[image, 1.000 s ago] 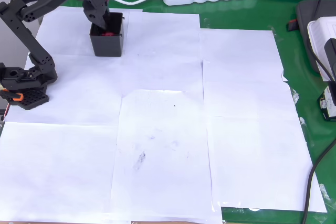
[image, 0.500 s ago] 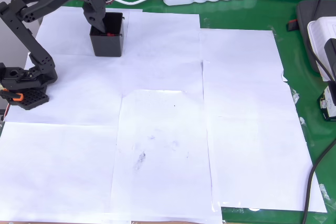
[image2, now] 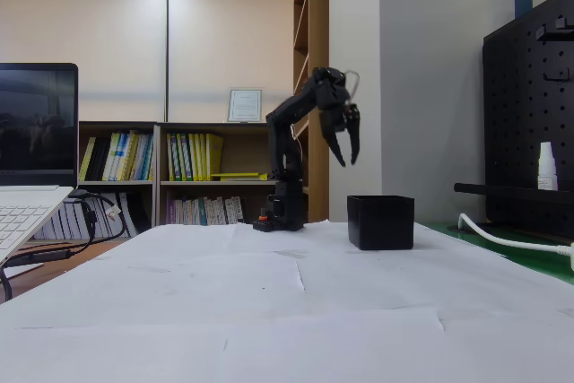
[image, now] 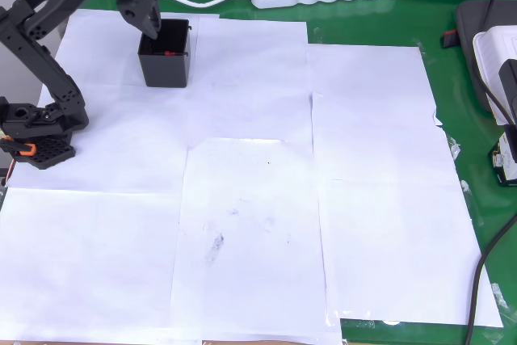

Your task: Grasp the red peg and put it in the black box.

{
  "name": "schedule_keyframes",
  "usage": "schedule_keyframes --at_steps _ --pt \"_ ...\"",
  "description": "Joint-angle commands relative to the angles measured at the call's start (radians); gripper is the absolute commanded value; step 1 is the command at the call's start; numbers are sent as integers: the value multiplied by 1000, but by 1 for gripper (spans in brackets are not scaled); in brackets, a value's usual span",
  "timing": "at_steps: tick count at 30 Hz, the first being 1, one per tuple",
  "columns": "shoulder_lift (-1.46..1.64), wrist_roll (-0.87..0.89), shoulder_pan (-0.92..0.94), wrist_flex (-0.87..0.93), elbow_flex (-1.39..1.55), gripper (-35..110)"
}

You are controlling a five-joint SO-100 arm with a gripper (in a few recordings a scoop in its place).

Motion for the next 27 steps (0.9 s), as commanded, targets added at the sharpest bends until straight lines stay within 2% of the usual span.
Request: schedule_keyframes --at_steps 1,7,12,14,20,27 --pt "-196 -158 158 -5 31 0" --pt "-295 -336 362 -196 -356 0" --pt "-437 -411 411 -537 -868 0" --pt "-535 -453 434 -612 -1057 0" --pt "-742 -543 472 -673 -1399 0" --pt "-983 -597 489 -626 -1660 0"
